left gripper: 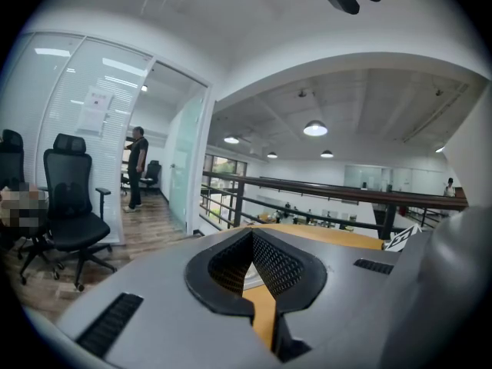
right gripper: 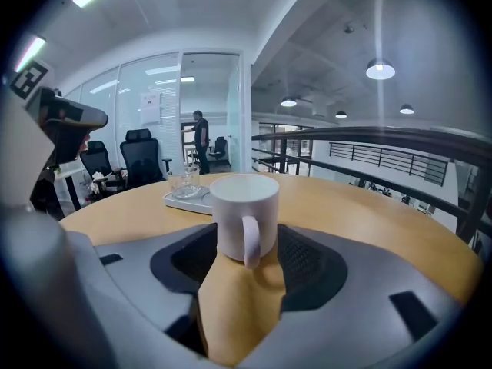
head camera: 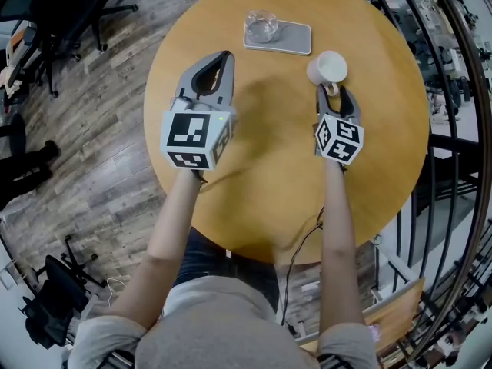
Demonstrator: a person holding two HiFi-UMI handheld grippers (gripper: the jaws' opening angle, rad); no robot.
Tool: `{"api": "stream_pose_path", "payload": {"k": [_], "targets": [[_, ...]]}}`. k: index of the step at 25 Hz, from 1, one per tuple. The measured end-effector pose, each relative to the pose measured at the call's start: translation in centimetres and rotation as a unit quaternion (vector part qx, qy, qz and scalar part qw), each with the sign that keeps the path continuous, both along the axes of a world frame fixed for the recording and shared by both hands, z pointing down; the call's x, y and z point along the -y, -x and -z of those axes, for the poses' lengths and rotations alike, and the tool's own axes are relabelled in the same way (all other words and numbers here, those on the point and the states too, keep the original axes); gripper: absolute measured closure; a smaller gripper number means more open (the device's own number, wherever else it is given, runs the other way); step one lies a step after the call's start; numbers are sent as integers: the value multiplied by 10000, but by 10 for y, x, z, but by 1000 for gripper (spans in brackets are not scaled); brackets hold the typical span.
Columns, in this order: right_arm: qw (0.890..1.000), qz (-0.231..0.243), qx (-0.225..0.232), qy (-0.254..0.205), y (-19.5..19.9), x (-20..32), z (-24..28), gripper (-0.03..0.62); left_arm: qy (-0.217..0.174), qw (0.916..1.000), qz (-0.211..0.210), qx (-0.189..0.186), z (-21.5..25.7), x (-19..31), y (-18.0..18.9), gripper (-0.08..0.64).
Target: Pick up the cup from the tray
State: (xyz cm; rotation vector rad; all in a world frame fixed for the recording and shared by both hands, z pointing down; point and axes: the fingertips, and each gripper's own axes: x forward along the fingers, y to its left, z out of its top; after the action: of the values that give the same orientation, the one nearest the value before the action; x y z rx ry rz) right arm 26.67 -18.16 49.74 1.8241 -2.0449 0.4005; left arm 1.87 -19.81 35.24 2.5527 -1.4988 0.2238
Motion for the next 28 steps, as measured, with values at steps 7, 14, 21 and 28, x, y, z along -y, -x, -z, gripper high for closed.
{"api": "stream_pose_path", "payload": {"k": [7,14,21,28], "targets": [[9979,95,-205,-607,10,-13,46,373,-95,9999,-53,-28,13,-3,-3,555],[9911,347,-42,-1288,32,-2,117,373,-263,9995,64,-178,30,-5,5,555],[9883,805,249,-1274,81,32,144,356,-279,9989,293,-231,36,-6,27,554],[9897,1139,321,-807,140,71,117,324,-278,9984,422,-253,33,-7,59,554]]}}
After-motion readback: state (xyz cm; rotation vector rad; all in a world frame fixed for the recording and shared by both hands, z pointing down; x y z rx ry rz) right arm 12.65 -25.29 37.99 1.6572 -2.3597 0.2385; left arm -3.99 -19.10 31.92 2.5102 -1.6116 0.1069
